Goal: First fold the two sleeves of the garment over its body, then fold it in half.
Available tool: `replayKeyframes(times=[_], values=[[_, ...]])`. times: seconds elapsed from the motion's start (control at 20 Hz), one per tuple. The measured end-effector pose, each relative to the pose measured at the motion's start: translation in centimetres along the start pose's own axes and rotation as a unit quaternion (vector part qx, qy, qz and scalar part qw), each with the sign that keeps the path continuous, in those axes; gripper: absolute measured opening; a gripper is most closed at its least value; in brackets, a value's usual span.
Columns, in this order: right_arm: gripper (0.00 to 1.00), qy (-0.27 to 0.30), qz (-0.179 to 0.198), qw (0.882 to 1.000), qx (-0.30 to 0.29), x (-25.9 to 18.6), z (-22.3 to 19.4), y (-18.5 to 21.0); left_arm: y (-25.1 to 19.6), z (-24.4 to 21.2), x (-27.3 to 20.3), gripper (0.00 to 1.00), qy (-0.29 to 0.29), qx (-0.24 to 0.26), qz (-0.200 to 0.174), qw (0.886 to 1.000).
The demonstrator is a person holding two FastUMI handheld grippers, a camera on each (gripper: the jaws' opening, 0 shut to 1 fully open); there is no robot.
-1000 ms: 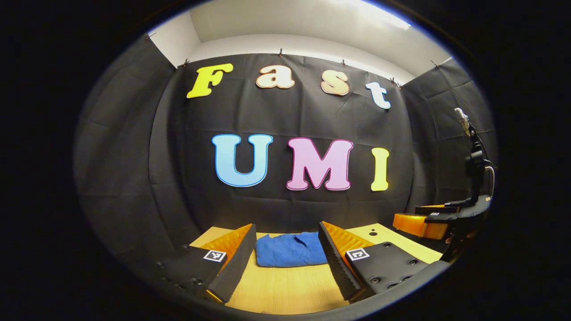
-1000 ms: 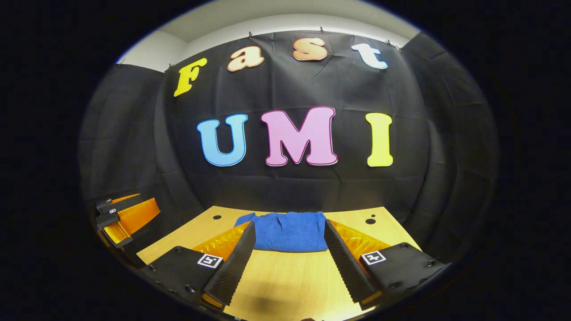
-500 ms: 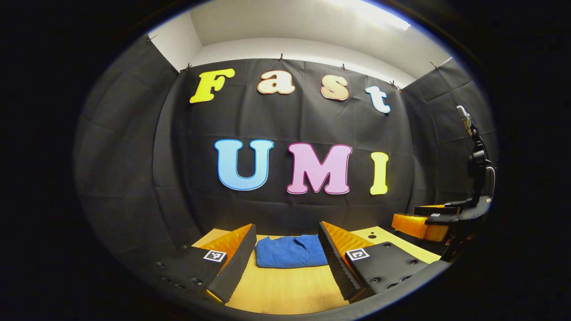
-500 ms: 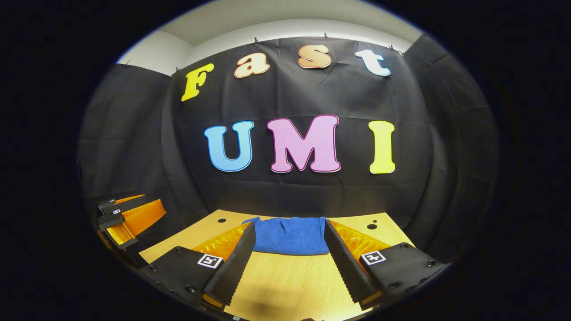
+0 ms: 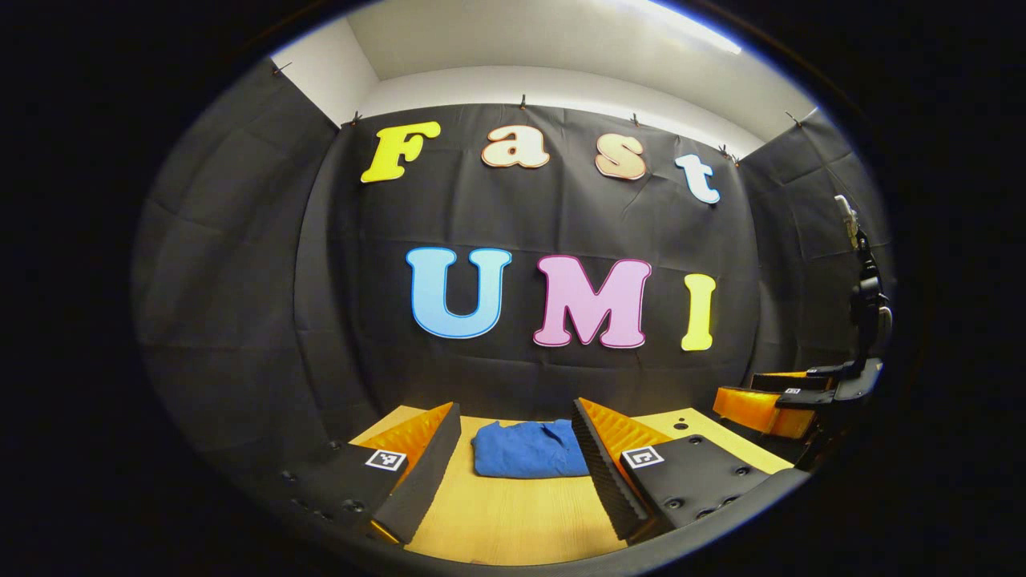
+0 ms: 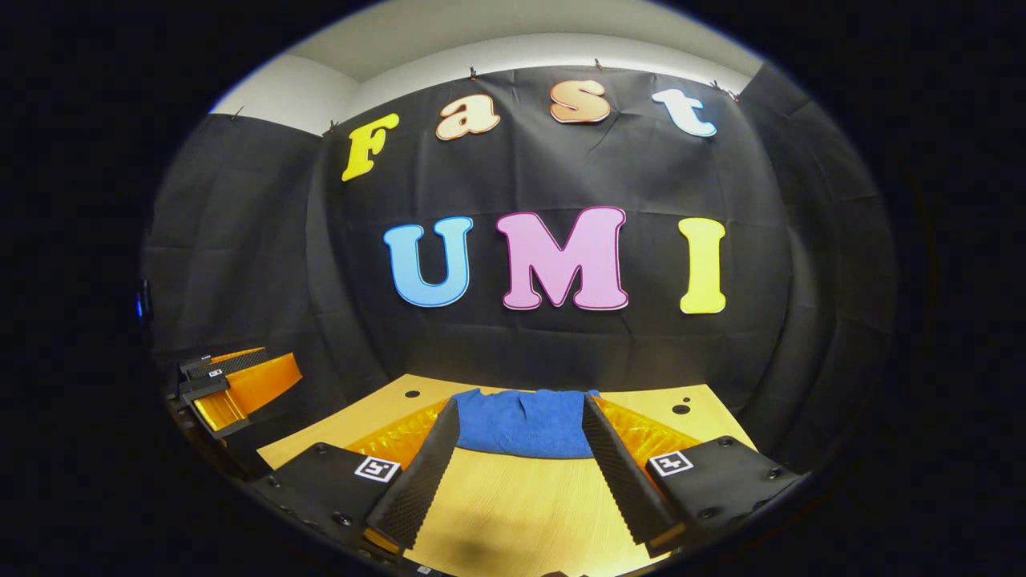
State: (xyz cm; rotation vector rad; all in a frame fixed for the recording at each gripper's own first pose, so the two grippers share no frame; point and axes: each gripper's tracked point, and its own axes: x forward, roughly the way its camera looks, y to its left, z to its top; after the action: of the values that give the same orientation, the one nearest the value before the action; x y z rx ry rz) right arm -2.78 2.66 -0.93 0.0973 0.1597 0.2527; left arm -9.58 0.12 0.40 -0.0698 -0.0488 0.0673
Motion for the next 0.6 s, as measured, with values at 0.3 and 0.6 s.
replayKeyframes(times=[0.3,0.6], values=[[0.96,0.009,-0.001,1.000,0.005,0.6,-0.5,-0.9,-1.1,0.7,-0.2,0.80,-0.005,0.024,-0.004,1.000],[0.97,0.007,0.001,1.000,0.001,0.8,-0.2,-1.1,-2.5,0.7,-0.6,0.80,-0.005,0.032,-0.018,0.999]])
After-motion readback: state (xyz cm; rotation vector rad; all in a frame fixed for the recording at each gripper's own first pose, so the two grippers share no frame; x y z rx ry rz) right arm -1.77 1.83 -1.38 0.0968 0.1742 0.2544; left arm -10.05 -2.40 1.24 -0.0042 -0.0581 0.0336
